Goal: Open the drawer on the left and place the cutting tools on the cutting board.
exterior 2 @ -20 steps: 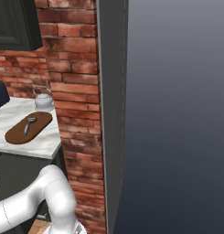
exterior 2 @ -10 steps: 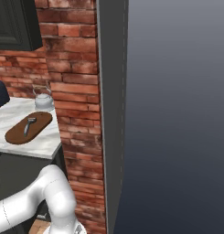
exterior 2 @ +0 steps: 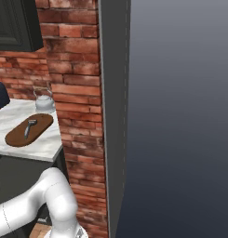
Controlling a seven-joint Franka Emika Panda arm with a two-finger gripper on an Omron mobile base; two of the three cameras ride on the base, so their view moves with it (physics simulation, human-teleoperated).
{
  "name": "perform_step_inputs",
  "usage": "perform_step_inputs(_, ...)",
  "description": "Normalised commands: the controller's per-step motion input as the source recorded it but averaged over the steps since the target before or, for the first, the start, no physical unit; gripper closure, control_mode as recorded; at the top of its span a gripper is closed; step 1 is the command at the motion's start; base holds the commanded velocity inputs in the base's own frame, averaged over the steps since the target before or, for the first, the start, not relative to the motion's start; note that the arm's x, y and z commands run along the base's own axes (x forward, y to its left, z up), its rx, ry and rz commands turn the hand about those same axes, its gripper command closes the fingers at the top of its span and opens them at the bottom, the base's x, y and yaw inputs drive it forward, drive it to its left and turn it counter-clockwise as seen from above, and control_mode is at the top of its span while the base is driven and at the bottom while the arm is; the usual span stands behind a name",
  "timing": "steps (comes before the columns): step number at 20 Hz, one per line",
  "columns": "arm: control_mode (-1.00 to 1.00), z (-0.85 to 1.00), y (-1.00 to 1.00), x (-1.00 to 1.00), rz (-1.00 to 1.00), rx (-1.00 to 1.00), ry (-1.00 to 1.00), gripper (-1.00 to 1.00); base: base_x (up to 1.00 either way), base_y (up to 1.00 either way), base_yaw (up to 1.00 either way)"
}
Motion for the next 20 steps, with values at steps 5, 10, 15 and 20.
perform_step_inputs(5,-1.0,0.06,0.0,-0.07,0.0,0.0,0.0,1.0,0.0,0.0,0.0)
perform_step_inputs(10,-1.0,0.46,0.0,-0.13,0.0,0.02,-0.03,1.0,0.0,0.0,0.0)
perform_step_inputs(15,-1.0,0.72,-0.07,-0.02,0.0,0.03,0.0,1.0,0.0,0.0,0.0)
perform_step_inputs(20,-1.0,0.73,-0.22,0.0,0.0,0.08,0.0,1.0,0.0,0.0,0.0)
